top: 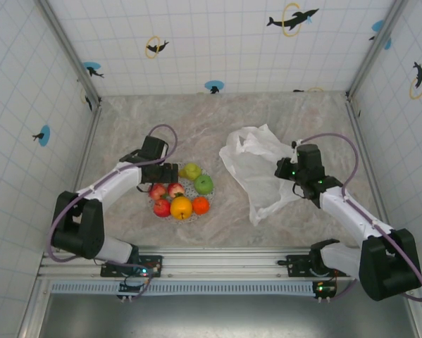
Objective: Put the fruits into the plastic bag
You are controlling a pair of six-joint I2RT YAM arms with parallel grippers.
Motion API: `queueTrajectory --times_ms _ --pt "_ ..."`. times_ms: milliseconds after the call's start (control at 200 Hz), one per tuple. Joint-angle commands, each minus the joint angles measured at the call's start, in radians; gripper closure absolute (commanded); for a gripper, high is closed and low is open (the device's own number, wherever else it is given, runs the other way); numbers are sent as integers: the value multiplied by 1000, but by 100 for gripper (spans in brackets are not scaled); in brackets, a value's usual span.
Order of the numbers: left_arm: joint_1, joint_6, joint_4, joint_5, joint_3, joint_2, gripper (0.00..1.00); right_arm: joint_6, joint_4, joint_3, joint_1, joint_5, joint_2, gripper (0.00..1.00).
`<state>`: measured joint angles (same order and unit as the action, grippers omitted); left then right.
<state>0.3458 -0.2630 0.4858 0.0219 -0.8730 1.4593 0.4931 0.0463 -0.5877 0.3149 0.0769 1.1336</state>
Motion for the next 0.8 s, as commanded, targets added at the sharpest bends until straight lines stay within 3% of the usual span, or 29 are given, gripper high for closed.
queueTrajectory --times_ms 0,215,450,796 --pt "-1 47 -17 32 -38 36 4 -1 -32 15 3 8 -17 100" --pt "-2 71 -32 74 -65 103 5 -16 -34 17 -7 11 -16 100" --pt "-3 77 -30 71 -94 177 13 -9 -49 36 -11 29 -9 100" --pt "-7 68 -45 84 -95 180 37 -7 -54 39 -14 29 -21 100"
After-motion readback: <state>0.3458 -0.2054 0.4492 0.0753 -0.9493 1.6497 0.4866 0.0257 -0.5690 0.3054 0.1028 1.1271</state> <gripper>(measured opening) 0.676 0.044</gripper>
